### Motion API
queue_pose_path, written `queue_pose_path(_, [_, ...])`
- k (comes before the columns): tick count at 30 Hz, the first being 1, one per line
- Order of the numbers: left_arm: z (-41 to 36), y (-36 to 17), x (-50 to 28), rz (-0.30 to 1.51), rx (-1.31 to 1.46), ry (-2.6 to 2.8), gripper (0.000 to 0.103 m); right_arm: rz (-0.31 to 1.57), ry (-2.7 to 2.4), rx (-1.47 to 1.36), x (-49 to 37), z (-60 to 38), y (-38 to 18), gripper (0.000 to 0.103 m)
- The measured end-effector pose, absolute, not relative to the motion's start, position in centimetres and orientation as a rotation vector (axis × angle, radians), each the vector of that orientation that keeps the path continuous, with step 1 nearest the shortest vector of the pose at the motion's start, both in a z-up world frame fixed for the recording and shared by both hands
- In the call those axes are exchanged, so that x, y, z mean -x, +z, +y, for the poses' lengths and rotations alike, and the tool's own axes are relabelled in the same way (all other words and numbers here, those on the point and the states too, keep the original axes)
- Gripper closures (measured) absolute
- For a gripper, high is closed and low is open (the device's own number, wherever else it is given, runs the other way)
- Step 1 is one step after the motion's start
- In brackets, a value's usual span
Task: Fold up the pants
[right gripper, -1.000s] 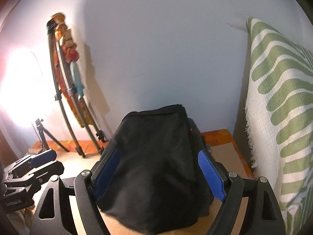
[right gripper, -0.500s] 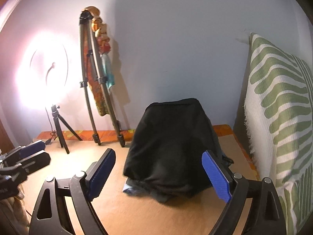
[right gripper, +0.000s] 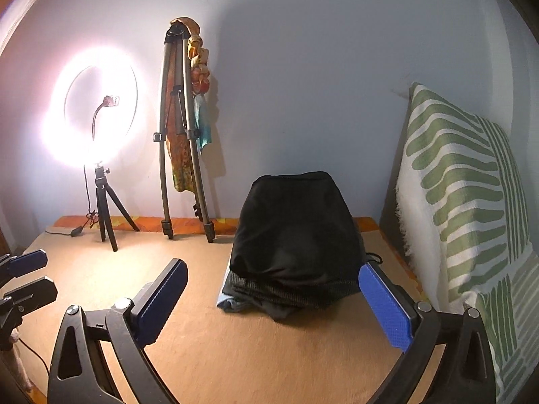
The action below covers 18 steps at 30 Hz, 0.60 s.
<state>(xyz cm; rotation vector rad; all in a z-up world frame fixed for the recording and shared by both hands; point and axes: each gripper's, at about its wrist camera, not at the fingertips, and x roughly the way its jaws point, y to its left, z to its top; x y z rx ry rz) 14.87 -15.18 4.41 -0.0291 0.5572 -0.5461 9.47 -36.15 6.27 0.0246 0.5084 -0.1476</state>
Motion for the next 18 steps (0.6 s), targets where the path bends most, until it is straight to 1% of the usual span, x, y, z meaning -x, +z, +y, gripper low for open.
queue_pose_path(9, [-14.3, 4.5, -13.5, 0.544, 0.043, -0.54, 0.023, 0.501, -0.162, -0.052, -7.6, -35.3, 5.6, 0.0])
queue_pose_path(12, [-14.1, 4.5, -13.2, 0.536, 0.037, -0.531, 0.018, 0.488, -0.176, -0.043, -7.3, -35.1, 5.7, 0.0])
queue_pose_path(16, [-13.7, 4.0, -13.3, 0.555, 0.038, -0.504, 0.017, 0.471, -0.177, -0.033, -7.0, -34.8, 5.6, 0.0])
queue_pose_path(18, [-13.4, 3.8, -13.3, 0.556, 0.035, -0.493, 0.012, 0.466, -0.178, -0.028, -7.0, -34.7, 5.5, 0.0])
